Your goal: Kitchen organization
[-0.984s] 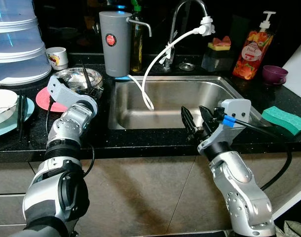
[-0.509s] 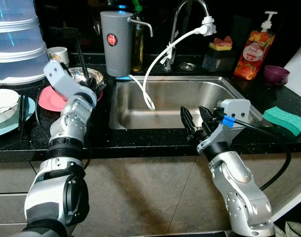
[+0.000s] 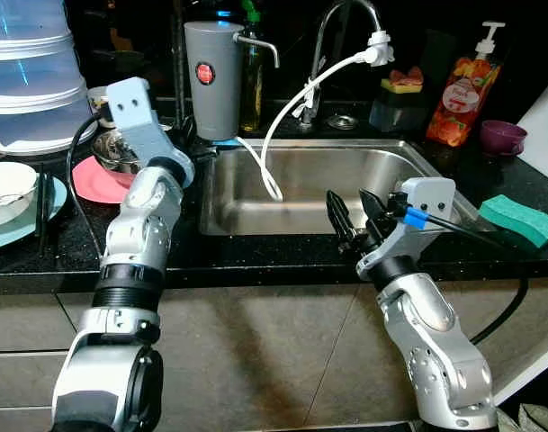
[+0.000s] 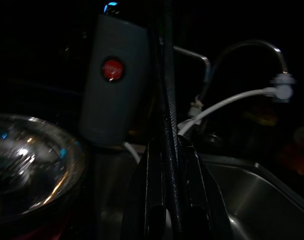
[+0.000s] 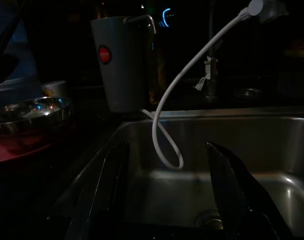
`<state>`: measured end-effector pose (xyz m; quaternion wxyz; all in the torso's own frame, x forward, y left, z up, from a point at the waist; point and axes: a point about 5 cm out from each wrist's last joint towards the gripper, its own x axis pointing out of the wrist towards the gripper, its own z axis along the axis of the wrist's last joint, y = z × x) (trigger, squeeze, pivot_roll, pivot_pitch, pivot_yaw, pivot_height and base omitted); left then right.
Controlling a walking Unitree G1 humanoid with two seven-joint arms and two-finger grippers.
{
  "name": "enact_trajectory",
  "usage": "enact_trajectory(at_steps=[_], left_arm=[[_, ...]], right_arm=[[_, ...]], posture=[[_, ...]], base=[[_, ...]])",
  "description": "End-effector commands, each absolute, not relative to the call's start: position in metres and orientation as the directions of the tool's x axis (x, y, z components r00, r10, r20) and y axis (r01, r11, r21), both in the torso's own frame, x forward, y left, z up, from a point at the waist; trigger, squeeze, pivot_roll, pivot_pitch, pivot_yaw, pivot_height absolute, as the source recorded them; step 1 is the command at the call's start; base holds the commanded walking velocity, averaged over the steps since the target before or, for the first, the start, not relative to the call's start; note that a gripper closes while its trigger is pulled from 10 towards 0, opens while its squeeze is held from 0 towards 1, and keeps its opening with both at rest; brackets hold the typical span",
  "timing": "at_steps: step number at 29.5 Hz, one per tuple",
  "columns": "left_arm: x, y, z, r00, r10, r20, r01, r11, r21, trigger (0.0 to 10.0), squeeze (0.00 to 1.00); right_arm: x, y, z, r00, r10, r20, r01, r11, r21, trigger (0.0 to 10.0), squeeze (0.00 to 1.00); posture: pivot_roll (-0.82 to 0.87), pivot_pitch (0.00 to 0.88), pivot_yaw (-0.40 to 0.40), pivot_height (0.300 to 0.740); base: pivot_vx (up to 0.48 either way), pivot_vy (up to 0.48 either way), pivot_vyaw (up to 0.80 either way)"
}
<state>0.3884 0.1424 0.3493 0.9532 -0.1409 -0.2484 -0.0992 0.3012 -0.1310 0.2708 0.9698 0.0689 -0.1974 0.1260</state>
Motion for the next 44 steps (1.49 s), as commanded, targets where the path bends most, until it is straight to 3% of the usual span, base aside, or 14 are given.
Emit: enact_trajectory(at_steps=[1,12,23,33,36,37,44], left_arm=[[0.386,0.139,0.348,0.842,-0.148,0.519,0.277,0.944,-0.179,10.0,0.0],[0.365,0.122,0.345,0.751,-0.376,0.542,0.457,0.889,-0.017,10.0,0.0],[0.356,0.122,0.339,0.724,-0.445,0.527,0.505,0.862,0.035,10.0,0.0],[0.375,0.115,0.319,0.807,-0.481,0.342,0.453,0.876,0.163,10.0,0.0],[0.388,0.111,0.314,0.837,-0.481,0.26,0.439,0.875,0.207,10.0,0.0],[0.398,0.109,0.311,0.857,-0.472,0.206,0.426,0.875,0.229,10.0,0.0],[0.404,0.11,0.311,0.86,-0.483,0.163,0.436,0.863,0.255,10.0,0.0]], right_arm=[[0.303,-0.134,0.269,0.897,0.206,0.39,-0.273,0.954,0.125,10.0,0.0],[0.3,-0.131,0.279,0.868,0.248,0.43,-0.394,0.872,0.292,10.0,0.0],[0.296,-0.127,0.288,0.833,0.295,0.467,-0.48,0.805,0.348,10.0,0.0],[0.295,-0.125,0.291,0.821,0.322,0.472,-0.508,0.79,0.344,10.0,0.0],[0.295,-0.123,0.292,0.817,0.337,0.469,-0.51,0.802,0.312,10.0,0.0],[0.294,-0.118,0.292,0.811,0.371,0.452,-0.513,0.823,0.244,10.0,0.0],[0.297,-0.113,0.288,0.816,0.416,0.401,-0.506,0.85,0.147,10.0,0.0]], posture=[[0.01,0.151,-0.062,0.74],[-0.01,0.15,-0.078,0.74],[-0.02,0.136,-0.077,0.74],[-0.02,0.125,-0.078,0.74],[-0.03,0.123,-0.068,0.74],[-0.04,0.126,-0.059,0.74],[-0.04,0.127,-0.058,0.74]], base=[[0.0,0.0,0.0],[0.0,0.0,0.0],[0.0,0.0,0.0],[0.0,0.0,0.0],[0.0,0.0,0.0],[0.0,0.0,0.0],[0.0,0.0,0.0]])
